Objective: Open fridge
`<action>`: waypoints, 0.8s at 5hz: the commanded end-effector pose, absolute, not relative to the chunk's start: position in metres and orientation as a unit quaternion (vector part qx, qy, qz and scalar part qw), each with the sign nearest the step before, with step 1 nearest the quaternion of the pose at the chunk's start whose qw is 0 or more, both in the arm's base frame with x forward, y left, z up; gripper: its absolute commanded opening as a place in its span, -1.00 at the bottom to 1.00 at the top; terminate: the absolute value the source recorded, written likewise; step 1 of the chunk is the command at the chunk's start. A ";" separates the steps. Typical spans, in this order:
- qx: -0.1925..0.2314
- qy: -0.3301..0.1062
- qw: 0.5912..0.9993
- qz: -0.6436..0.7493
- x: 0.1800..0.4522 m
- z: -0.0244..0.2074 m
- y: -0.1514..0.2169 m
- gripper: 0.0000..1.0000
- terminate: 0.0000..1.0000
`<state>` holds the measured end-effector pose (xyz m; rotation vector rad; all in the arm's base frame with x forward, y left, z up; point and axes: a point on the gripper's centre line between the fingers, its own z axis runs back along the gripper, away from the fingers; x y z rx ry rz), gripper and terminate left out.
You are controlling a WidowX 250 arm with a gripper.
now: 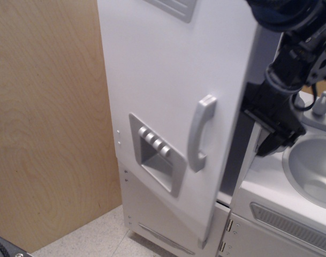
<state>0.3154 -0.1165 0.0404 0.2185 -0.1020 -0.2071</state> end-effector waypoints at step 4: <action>0.125 -0.087 0.986 -0.067 0.222 0.067 -0.023 1.00 -1.00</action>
